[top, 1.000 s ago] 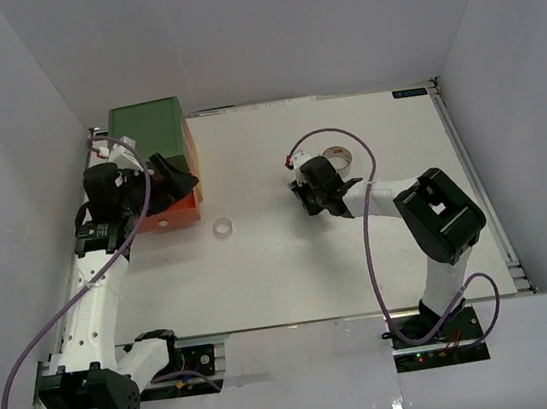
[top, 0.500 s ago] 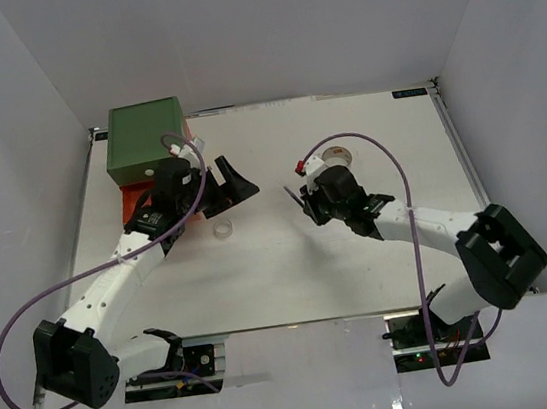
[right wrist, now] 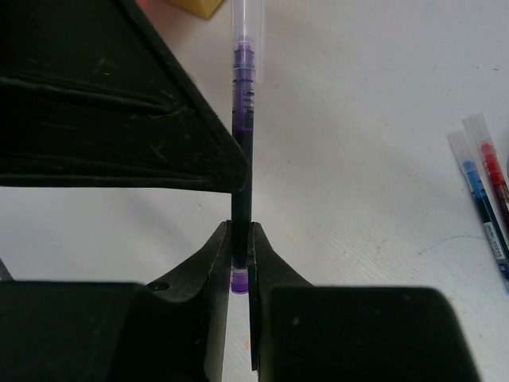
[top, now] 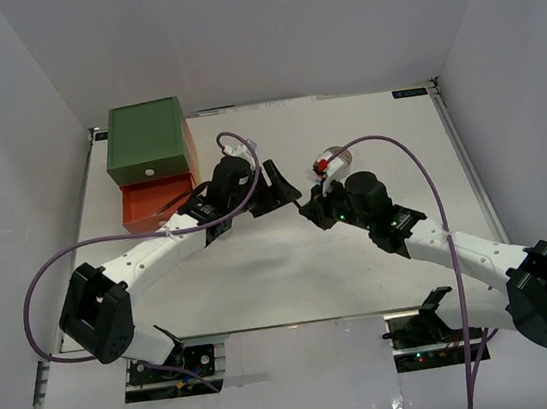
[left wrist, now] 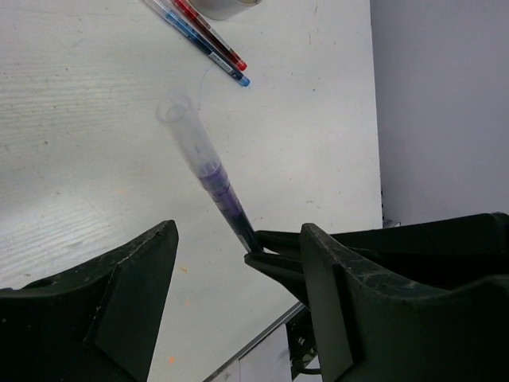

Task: Sort the stationery into containers
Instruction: Pick up the pen from the center of the board, then place the pen in the drawer.

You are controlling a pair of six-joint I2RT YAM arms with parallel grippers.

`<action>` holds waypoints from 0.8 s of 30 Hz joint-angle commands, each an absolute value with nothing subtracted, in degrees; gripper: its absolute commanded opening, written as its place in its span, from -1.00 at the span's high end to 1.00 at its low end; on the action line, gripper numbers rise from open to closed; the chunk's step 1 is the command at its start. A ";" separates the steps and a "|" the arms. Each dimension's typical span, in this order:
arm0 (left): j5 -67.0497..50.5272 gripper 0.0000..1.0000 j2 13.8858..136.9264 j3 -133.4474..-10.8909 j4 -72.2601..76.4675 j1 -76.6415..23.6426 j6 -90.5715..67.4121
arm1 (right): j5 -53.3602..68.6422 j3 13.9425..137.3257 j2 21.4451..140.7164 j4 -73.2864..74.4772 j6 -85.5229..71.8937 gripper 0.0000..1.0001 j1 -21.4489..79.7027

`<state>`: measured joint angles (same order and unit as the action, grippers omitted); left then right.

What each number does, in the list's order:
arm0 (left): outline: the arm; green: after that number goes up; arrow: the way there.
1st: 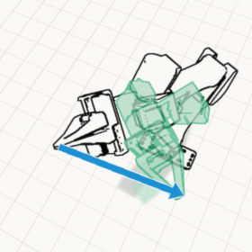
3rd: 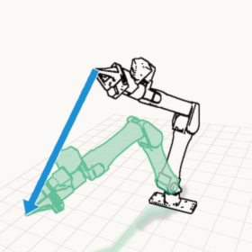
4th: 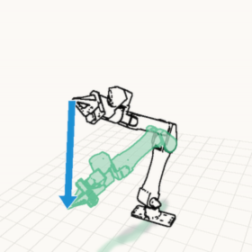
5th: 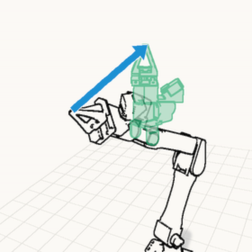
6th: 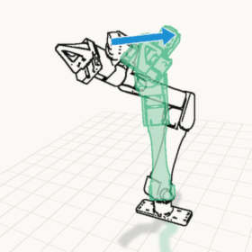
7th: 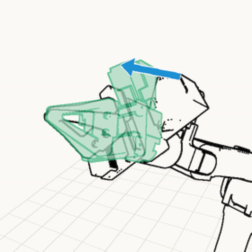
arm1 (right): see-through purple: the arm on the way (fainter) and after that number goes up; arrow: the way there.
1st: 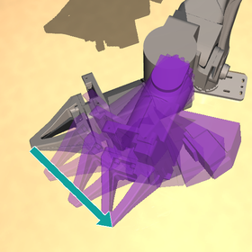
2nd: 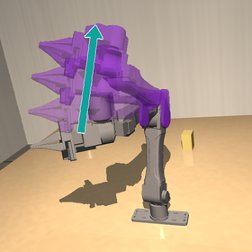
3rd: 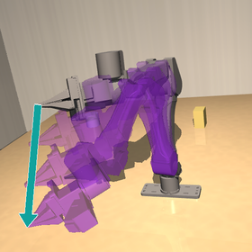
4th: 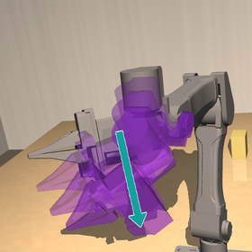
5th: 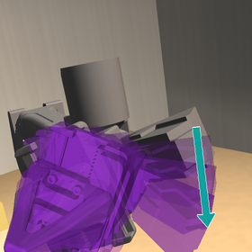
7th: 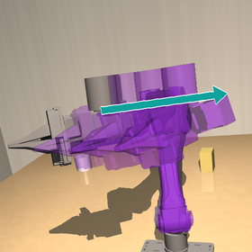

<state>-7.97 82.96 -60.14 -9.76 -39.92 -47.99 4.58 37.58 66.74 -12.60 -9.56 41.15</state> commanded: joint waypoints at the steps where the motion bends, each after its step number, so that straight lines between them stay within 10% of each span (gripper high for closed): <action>1: -5.45 -0.46 83.14 -62.49 -6.77 -40.60 -49.66 | 6.24 36.91 65.04 -16.87 -11.34 0.75 41.40; 17: -4.40 0.51 83.85 -61.35 -4.05 -41.22 -51.42 | 6.95 35.68 64.34 -18.81 -12.83 0.70 41.40; 24: -2.11 0.81 81.74 -59.59 -3.34 -41.22 -51.68 | 5.36 35.95 63.98 -17.76 -12.83 0.25 41.40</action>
